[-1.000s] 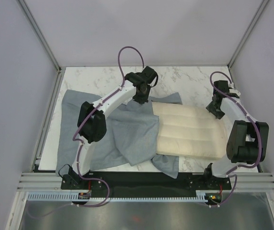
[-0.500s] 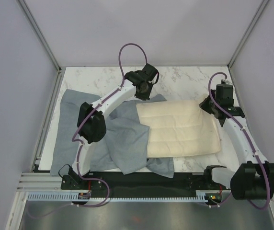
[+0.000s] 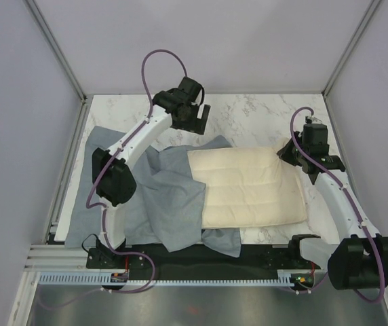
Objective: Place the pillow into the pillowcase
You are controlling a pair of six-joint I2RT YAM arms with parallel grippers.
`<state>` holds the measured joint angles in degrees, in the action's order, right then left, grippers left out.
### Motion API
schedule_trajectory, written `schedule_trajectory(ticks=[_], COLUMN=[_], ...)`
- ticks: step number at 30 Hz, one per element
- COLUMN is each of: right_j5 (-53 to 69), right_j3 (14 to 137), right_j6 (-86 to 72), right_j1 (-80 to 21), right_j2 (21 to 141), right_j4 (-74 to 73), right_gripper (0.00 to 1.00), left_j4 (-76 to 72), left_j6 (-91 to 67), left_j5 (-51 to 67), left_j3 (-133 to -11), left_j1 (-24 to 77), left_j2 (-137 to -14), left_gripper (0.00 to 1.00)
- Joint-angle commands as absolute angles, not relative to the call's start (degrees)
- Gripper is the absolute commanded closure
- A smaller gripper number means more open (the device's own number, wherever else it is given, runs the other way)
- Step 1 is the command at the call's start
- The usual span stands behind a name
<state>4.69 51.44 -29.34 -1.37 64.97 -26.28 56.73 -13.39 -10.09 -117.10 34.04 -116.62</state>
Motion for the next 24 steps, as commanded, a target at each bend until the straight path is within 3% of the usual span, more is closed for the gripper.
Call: schedule_trajectory(ticks=[1, 8, 11, 14, 19, 21, 24], right_j5=[7.6, 8.3, 9.0, 9.0, 9.3, 9.3, 9.4], right_j3=[52.6, 53.5, 53.8, 53.9, 54.1, 54.1, 54.1], right_j6=[-28.2, -27.9, -28.0, -27.9, -27.6, -27.4, -27.5], right_j1=[-1.5, -1.6, -1.5, -1.6, -1.6, -1.6, -1.6], right_j2=[64.5, 65.2, 65.8, 66.2, 66.3, 66.1, 65.7], right_j4=[-24.1, -24.1, -24.1, -24.1, -24.0, -24.0, -24.1], right_gripper=[1.0, 1.0, 1.0, 1.0, 1.0, 1.0, 1.0], left_j4=[58.2, 59.5, 59.4, 59.1, 57.1, 57.1, 57.3], left_j6=[-11.3, -8.6, -8.0, -7.2, -9.4, -9.8, -11.5], left_j5=[2.0, 21.7, 27.0, 33.2, 26.7, 26.5, 20.8], left_j3=[-116.4, -113.1, -111.3, -110.0, -105.8, -105.4, -105.8], left_j1=[29.1, 23.8, 22.7, 22.6, 22.4, 22.1, 22.1], left_j2=[-115.6, -118.6, -118.9, -118.9, -119.0, -119.5, -120.8], left_gripper=[0.01, 0.01, 0.14, 0.19, 0.2, 0.28, 0.3])
